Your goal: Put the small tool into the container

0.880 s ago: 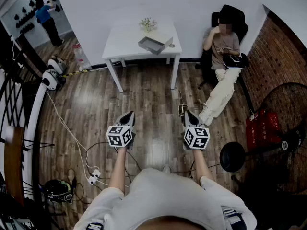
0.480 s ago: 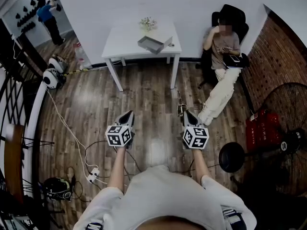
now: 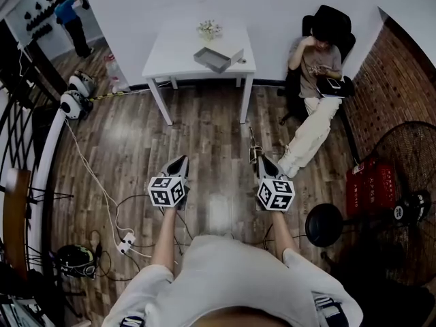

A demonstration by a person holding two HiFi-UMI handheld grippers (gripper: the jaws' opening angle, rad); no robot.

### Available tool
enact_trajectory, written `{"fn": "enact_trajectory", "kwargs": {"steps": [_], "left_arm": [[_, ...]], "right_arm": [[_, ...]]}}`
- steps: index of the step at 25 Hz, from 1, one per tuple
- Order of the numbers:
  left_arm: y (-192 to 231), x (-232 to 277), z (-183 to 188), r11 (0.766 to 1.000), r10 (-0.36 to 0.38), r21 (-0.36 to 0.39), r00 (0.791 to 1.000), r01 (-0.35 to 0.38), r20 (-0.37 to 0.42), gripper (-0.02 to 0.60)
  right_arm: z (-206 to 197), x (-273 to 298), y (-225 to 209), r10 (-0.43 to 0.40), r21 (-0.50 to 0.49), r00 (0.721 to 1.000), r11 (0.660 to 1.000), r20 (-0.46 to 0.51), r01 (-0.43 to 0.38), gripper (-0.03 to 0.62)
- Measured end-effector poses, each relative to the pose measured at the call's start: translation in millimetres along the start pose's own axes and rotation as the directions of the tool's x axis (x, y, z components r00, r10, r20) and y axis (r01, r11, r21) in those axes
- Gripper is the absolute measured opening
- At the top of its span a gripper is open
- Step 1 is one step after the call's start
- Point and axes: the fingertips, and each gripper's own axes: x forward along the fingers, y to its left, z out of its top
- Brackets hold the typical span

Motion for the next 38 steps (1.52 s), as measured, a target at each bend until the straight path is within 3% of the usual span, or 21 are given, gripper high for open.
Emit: {"fn": "enact_trajectory", "kwargs": {"steps": [10,25,38], "left_arm": [[-12,20,-8,1.0,0.014,0.007,1.0,-0.014,-0.01,0.009],[24,79,8,1.0,0.005,-0.013,1.0,-0.005,-0.008,0.009],[89,164,63,1.0,-0.027,-0.009,1.0,0.026,-0.012,0.009]], "right_arm": [[-2,13,-22,0.019,-0.006,1.0,1.0,-0.006,-0.019,0.006],[13,81,-34,0.011,-0.026,1.0,1.0,-0.016,-0.012,0.006],[50,181,-44,-0.021,-0.022,1.0,1.0,-0.016,0.021,0.006]]}}
